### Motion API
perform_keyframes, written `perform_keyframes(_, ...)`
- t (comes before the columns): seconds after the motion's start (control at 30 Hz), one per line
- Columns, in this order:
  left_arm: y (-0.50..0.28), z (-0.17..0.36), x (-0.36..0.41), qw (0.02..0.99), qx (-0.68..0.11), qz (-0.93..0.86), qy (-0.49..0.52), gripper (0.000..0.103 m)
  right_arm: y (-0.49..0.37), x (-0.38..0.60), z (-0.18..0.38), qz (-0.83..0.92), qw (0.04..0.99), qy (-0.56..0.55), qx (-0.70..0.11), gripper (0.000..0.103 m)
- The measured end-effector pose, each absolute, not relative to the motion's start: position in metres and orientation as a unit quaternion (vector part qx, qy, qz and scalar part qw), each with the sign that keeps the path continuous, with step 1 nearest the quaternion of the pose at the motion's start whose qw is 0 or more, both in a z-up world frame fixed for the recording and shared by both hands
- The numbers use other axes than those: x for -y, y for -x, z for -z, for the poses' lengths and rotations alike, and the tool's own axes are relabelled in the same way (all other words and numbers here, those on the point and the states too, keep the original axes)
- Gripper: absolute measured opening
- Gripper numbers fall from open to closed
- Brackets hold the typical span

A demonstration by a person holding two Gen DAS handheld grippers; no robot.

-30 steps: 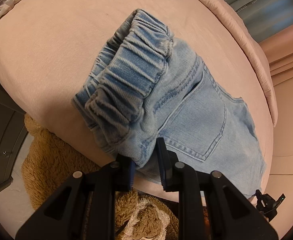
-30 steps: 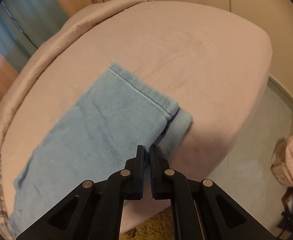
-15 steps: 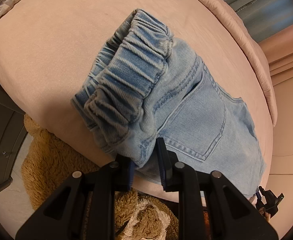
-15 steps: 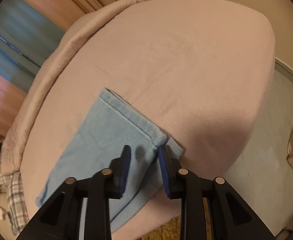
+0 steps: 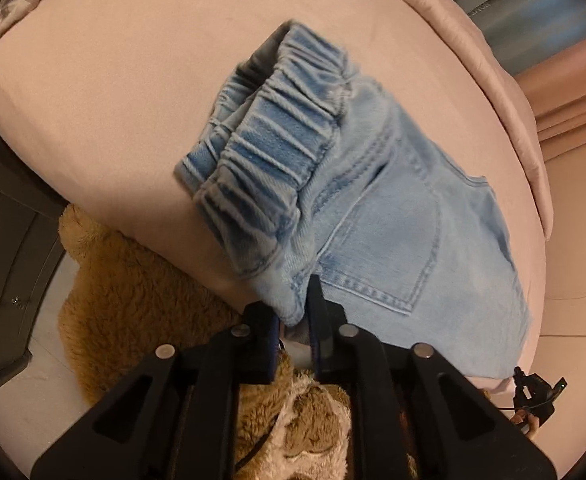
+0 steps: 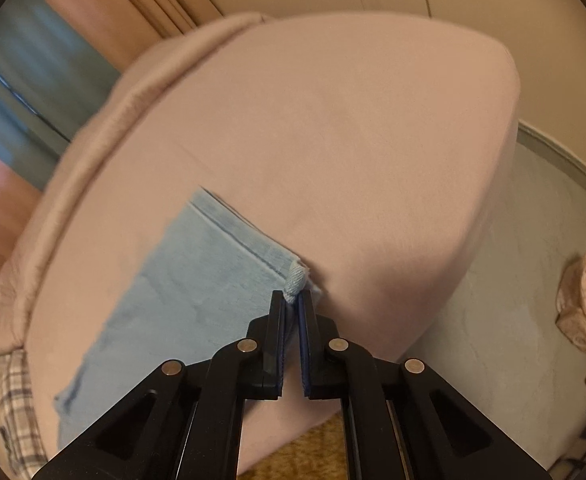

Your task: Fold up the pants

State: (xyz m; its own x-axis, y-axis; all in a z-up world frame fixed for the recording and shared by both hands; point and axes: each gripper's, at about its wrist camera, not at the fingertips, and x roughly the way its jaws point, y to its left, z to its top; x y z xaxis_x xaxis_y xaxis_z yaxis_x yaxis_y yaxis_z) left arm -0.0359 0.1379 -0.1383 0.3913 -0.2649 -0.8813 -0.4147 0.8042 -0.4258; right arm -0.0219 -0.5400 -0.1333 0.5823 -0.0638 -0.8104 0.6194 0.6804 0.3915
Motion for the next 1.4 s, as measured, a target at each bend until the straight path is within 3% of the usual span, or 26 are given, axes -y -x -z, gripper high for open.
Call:
perform_keyframes(0.1,0.032,0.133,-0.135,0.778,-0.556,-0.044,0.289,0.021,0.021,0.537,0.137,0.218,0.821,-0.318,-0.420,0.006)
perform_keyframes(0.23,0.033,0.113,-0.137,0.795,-0.545,-0.062,0.260,0.044,0.016,0.531,0.120,0.235,0.821,-0.287,-0.435,0.008)
perform_keyframes(0.33,0.035,0.090,-0.150,0.818,-0.508,-0.074,0.261,0.065,0.009,0.512,0.094,0.242,0.837,-0.234,-0.430,0.024)
perform_keyframes(0.4,0.031,0.084,-0.157,0.828,-0.491,-0.074,0.259,0.068,-0.004,0.490,0.079,0.207,0.856,-0.211,-0.425,0.036)
perform_keyframes(0.73,-0.017,0.103,-0.175,0.826,-0.490,-0.070,0.267,0.067,-0.115,0.262,0.068,-0.163,0.851,-0.067,-0.494,0.036)
perform_keyframes(0.97,-0.002,0.132,-0.189,0.802,-0.502,-0.067,0.316,0.062,-0.139,0.155,0.097,-0.235,0.807,0.046,-0.539,0.037)
perform_keyframes(1.1,-0.003,0.128,-0.183,0.807,-0.499,-0.076,0.305,0.062,-0.144,0.143,0.106,-0.236,0.791,0.073,-0.560,0.053)
perform_keyframes(1.2,-0.006,0.127,-0.176,0.812,-0.501,-0.086,0.286,0.061,-0.149,0.143,0.105,-0.244,0.786,0.084,-0.562,0.053)
perform_keyframes(1.23,-0.005,0.128,-0.179,0.812,-0.500,-0.085,0.288,0.062,-0.151,0.142,0.105,-0.246,0.786,0.089,-0.560,0.048)
perform_keyframes(1.3,-0.002,0.133,-0.185,0.810,-0.498,-0.081,0.299,0.062,-0.151,0.141,0.106,-0.254,0.784,0.094,-0.558,0.011)
perform_keyframes(1.4,0.001,0.135,-0.187,0.809,-0.497,-0.078,0.304,0.063,-0.150,0.146,0.096,-0.252,0.796,0.090,-0.542,0.009)
